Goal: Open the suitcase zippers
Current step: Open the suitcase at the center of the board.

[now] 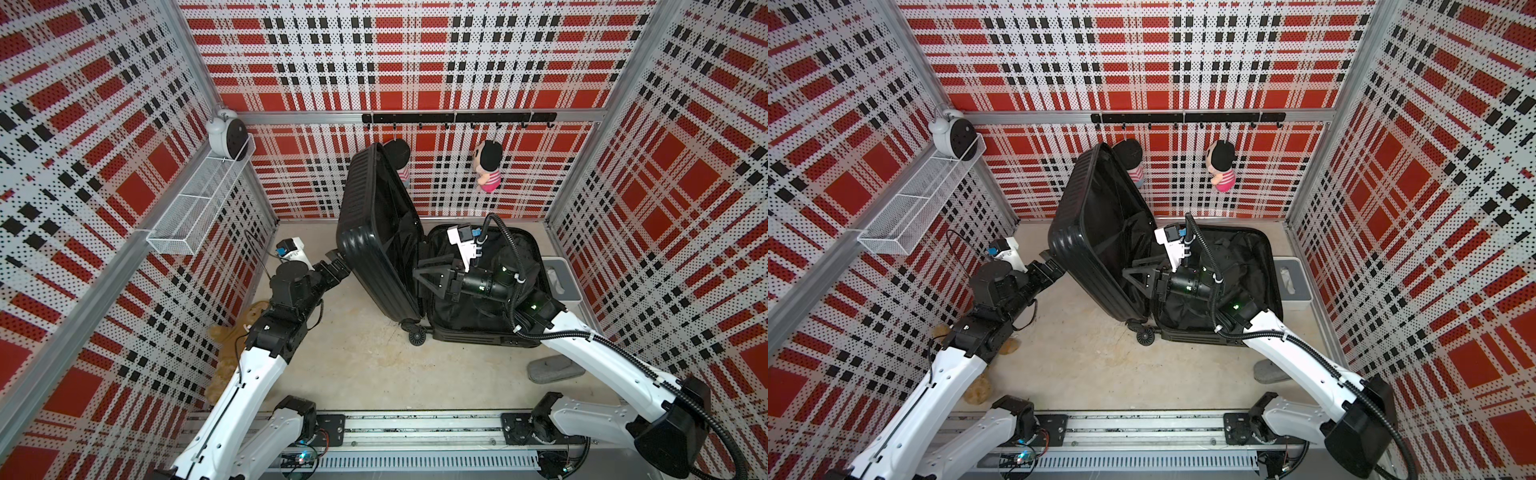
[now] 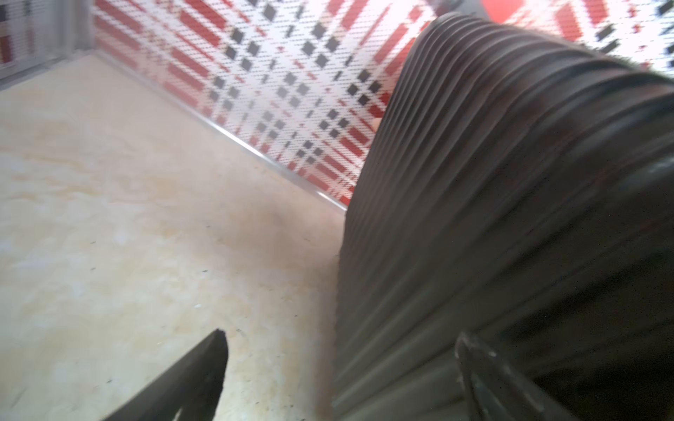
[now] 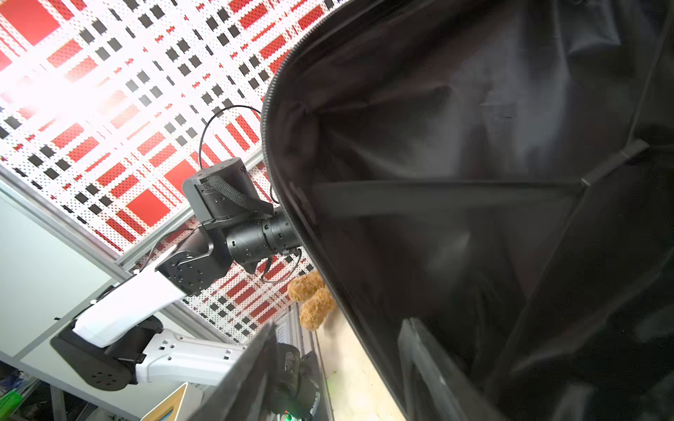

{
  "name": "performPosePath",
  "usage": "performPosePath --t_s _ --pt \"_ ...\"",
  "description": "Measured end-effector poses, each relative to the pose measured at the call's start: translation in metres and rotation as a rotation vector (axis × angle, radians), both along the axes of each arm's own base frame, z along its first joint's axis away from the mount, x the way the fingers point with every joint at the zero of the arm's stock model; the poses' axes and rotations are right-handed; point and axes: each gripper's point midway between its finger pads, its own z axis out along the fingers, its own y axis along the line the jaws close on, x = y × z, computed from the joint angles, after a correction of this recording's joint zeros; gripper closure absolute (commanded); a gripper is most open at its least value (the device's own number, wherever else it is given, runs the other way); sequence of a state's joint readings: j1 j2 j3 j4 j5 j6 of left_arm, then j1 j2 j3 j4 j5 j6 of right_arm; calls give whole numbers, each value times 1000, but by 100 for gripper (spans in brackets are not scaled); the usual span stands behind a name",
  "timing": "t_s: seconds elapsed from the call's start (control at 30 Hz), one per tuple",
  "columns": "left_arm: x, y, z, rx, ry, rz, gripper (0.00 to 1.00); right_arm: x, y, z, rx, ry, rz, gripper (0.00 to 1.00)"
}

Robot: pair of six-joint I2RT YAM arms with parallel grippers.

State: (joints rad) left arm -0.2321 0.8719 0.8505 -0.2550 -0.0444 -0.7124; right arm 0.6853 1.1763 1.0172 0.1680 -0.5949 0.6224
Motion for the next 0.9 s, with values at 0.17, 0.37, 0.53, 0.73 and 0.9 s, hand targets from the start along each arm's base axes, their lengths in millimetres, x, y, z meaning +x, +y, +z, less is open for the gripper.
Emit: performPosePath --t_s 0.17,0.37,0.53,0.73,0.9 --pt "-2 31 -26 -3 50 74 1 5 -1 -20 -28 37 -26 39" --pt "-9 59 -58 -17 109 149 1 12 -6 -58 -96 108 -79 34" --pt "-21 80 -59 -22 117 216 0 17 -22 -81 -145 152 -151 30" --pt "-30 89 -25 -7 60 251 1 27 -55 -83 -135 152 -253 26" --pt "-39 95 3 12 8 285 1 34 -77 -86 -133 158 -322 22"
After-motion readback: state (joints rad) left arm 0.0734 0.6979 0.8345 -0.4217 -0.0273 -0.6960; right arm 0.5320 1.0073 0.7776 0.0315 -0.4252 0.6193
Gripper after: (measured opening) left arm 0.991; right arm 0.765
